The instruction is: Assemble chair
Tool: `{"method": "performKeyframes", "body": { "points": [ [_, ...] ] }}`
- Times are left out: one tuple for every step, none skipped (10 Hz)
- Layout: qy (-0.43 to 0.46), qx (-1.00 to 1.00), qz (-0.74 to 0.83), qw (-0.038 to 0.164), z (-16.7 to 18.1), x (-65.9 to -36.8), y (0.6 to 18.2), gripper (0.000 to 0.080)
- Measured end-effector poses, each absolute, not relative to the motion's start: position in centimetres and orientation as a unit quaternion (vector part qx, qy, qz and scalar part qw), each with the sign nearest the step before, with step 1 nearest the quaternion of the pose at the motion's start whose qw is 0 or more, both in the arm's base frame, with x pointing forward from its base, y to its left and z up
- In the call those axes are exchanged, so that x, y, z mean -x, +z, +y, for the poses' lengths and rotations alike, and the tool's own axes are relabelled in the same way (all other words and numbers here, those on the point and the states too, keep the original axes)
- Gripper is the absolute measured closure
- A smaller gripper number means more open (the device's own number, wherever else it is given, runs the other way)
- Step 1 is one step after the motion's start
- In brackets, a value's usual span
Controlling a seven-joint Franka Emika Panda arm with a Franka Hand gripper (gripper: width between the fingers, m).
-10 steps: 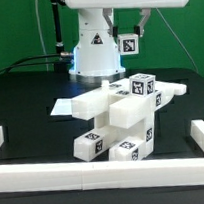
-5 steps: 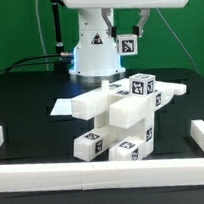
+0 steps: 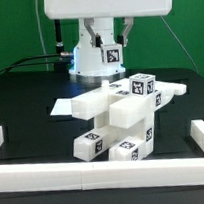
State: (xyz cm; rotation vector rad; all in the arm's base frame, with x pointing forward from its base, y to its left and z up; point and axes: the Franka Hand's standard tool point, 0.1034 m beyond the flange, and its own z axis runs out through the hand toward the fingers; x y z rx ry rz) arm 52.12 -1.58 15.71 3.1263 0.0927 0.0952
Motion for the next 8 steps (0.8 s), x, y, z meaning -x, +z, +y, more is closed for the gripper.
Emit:
{"method": "performKeyframes", "body": {
  "points": [
    [0.027,-0.999,0.03,0.008,-1.7,-52.1,15.3,0.0521],
    [0.025,-0.999,0.03,0.009,-1.7,-52.0,15.1,0.0521],
    [0.025,-0.999,0.03,0.009,-1.8,-51.9,15.1,0.0521],
    [0.024,-0.999,0.03,0.01,-1.8,-51.9,14.9,0.0521],
    [0.021,-0.999,0.03,0.011,-1.8,-51.8,14.6,0.0521],
    [0.019,-0.999,0.03,0.011,-1.8,-51.7,14.4,0.0521],
    [0.02,-0.999,0.03,0.012,-1.9,-51.6,14.2,0.0521],
    [0.02,-0.999,0.03,0.013,-1.9,-51.5,13.9,0.0521]
  ]
}}
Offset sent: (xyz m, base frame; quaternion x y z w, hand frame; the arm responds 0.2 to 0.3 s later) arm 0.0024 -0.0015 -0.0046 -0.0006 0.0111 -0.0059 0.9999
